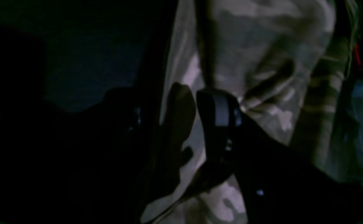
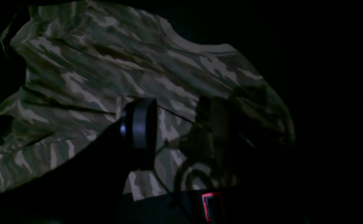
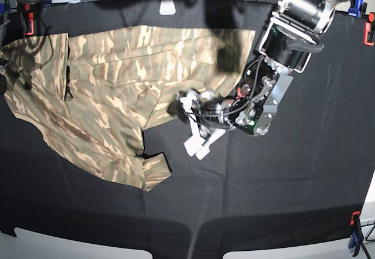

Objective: Layout the t-shirt on the table in an organized manner, then fold the t-shirt properly

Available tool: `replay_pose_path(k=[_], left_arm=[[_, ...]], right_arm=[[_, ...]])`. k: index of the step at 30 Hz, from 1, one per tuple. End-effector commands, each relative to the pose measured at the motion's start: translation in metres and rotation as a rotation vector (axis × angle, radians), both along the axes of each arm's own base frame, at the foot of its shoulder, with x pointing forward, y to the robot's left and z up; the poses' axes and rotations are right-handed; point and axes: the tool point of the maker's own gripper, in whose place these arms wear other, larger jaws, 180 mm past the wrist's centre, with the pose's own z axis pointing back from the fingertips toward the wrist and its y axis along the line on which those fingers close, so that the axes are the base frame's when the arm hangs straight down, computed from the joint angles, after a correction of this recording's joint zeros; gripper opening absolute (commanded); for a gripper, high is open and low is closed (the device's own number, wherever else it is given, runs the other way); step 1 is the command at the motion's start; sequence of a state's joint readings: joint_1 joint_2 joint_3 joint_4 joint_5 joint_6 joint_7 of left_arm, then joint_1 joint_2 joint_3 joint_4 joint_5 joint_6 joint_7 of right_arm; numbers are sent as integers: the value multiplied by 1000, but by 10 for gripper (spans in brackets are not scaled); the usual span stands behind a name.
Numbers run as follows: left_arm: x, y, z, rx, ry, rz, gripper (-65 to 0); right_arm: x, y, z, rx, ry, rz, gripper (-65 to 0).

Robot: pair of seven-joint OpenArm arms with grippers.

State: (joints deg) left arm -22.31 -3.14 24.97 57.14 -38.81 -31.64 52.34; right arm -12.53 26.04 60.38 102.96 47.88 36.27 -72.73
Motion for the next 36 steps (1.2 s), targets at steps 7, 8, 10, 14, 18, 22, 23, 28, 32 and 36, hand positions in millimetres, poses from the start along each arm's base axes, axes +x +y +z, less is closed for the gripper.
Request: replay_pose_path(k=[7, 8, 10, 14, 18, 22, 23, 28, 32, 36], left_arm=[[16, -22, 22, -50, -100, 6, -420], [20, -21, 22, -46, -122, 13, -420], [24, -18, 21, -28, -155, 19, -420], [26, -15, 17, 1, -173, 12, -560], [27, -16, 19, -6, -179, 16, -650], [25, -11, 15, 34, -161, -7, -650], [25, -9, 14, 46, -157, -13, -650], [46, 24, 10, 119, -161, 67, -650], [79, 77, 9, 229, -201, 186, -650], [111, 140, 18, 297, -238, 350, -650]], right_arm=[[6, -3, 16, -35, -44, 18, -381], [6, -3, 16, -35, -43, 18, -381], [6, -3, 16, -35, -44, 18, -381], [6, -3, 16, -35, -44, 18, -381], [6, -3, 16, -35, -44, 18, -381], [6, -3, 16, -35, -44, 18, -381], [6, -3, 16, -35, -44, 18, -381], [6, -3, 16, -36, -43, 18, -381], [6, -3, 16, -36, -43, 18, -381], [6, -3, 16, -35, -44, 18, -381]])
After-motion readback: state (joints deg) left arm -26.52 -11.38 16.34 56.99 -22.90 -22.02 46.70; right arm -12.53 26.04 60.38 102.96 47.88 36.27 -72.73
